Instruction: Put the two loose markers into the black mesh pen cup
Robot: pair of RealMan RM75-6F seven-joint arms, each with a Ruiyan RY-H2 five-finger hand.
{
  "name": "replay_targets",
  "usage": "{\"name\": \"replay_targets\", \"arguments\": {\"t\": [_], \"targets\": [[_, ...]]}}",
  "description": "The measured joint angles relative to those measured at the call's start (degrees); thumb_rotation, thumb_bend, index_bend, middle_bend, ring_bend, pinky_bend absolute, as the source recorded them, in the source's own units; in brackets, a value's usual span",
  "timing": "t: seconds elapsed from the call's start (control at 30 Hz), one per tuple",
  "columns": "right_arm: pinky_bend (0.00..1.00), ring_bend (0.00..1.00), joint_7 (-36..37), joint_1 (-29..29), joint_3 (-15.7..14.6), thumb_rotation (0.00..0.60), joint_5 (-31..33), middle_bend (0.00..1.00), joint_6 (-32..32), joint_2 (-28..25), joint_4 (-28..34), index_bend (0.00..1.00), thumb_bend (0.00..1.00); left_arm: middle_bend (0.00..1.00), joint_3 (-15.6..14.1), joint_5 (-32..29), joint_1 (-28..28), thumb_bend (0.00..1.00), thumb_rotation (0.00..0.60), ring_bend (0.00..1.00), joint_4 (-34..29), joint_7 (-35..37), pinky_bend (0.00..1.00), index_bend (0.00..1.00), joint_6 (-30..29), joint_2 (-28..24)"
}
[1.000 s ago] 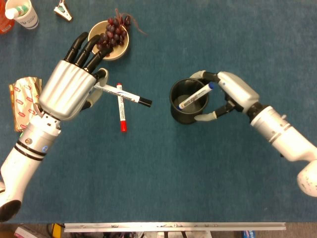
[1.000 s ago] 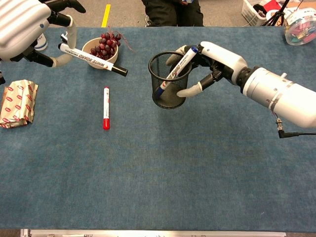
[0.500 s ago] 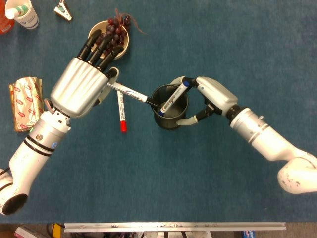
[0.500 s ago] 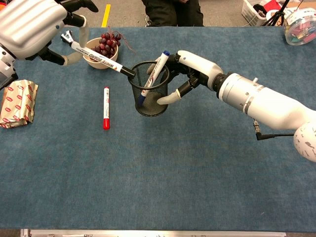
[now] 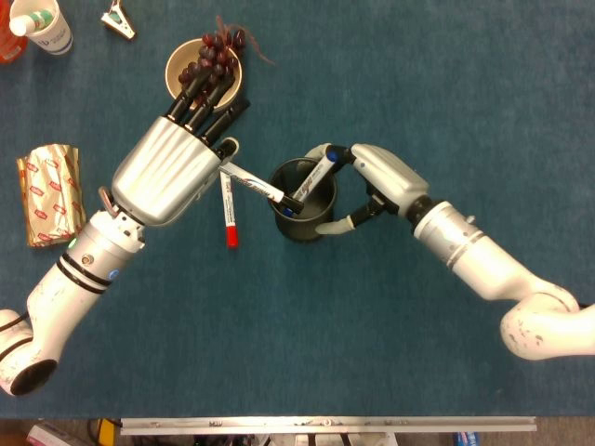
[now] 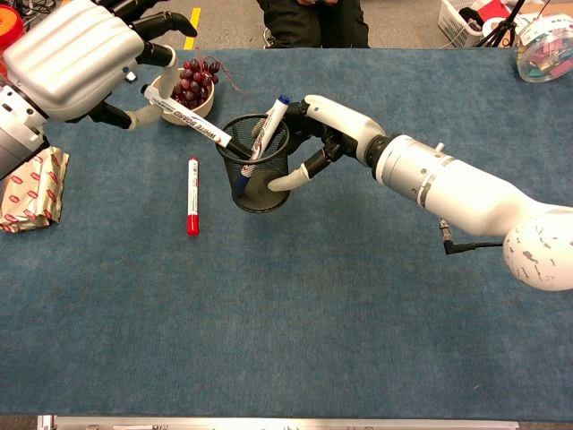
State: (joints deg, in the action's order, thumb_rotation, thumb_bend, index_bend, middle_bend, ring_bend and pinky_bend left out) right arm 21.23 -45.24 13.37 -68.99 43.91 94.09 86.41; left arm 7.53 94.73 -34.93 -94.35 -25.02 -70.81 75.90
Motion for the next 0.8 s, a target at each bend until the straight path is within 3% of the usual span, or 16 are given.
{"name": "replay_targets", "arguments": {"t": [0.57,0.8], "targets": [[0.31,0.38,-4.21,-2.37,2.93,0.6,4.6,0.49,-0.21,3.12,0.37,0.56,0.36,0.19,-2.16,5.69,-0.7,0.27,0.6,0.02,2.76,-5.18,0.0,0.63,-1.68,2.64],[0.31,0.38,-5.31,-2.61,3.15,0.6,5.52,0.49,-0.05,3.61,0.03,0.56,0.36,0.18,-2.66,5.75,-0.56,0.27,0.6,0.02,2.38,-5.21,0.0,0.45,-1.41,2.4]]}}
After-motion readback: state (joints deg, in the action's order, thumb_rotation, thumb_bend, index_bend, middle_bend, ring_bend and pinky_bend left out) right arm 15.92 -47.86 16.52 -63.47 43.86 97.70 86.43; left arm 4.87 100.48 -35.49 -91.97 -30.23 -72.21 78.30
